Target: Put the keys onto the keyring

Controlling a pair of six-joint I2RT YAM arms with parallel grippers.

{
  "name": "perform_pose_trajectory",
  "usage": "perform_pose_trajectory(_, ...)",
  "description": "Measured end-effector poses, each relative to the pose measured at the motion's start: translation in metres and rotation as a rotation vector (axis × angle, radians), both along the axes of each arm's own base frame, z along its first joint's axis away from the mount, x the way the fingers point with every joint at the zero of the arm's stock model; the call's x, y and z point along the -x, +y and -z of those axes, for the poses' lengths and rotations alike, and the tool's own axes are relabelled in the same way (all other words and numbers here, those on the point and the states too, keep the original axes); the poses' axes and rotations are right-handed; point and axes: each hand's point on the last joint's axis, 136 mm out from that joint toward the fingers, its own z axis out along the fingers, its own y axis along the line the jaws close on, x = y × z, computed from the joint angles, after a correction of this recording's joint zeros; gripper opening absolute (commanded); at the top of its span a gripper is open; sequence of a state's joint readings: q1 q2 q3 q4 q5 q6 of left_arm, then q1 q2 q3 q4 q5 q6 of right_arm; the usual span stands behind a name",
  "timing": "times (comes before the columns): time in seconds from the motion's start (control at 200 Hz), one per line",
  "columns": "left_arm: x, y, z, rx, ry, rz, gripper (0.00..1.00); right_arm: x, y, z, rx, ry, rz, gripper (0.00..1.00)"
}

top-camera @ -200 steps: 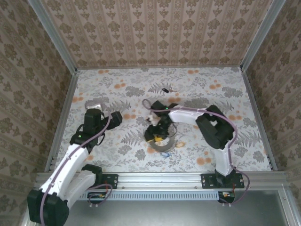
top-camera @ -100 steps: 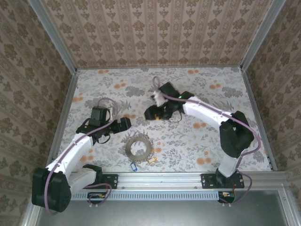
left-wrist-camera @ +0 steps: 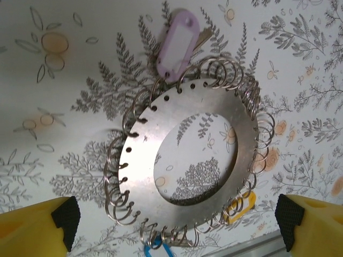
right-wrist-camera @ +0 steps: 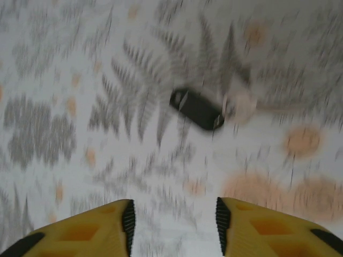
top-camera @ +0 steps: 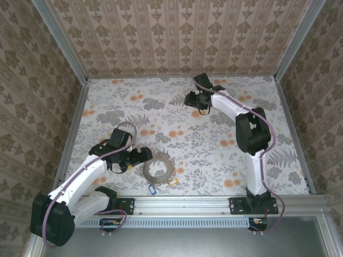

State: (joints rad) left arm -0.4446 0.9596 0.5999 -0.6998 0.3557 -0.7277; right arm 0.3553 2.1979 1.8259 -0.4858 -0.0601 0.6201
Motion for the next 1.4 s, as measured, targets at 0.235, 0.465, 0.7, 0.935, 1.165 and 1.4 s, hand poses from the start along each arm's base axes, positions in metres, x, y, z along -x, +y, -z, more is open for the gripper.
perform_pose_trajectory(0.235, 0.01, 0.003, 0.019, -0.009, 0.055, -0.012, 1.0, -0.048, -0.019, 0.016, 0.102, -0.012, 0.163, 0.44)
perform_pose_trajectory(0.465, 0.01, -0.001, 0.03, -0.006, 0.101, -0.011, 0.98, -0.046, -0.027, 0.044, 0.144, 0.073, 0.237, 0.4)
perform_pose_trajectory(0.7, 0.002, -0.005, 0.03, 0.018, 0.082, -0.035, 0.92, -0.045, -0.026, 0.059, 0.161, 0.119, 0.243, 0.38)
perform_pose_trajectory(0.935, -0.001, -0.008, 0.036, 0.023, 0.098, -0.044, 0.8, -0.033, -0.014, 0.063, 0.178, 0.148, 0.217, 0.26)
perform_pose_trajectory(1.165, -0.005, -0.01, 0.039, 0.025, 0.095, -0.043, 0.79, -0.029, -0.008, 0.065, 0.19, 0.152, 0.198, 0.11)
perform_pose_trajectory(1.4, -0.006, -0.011, 0.05, 0.01, 0.131, -0.041, 0.81, -0.032, -0.017, 0.065, 0.218, 0.144, 0.196, 0.19)
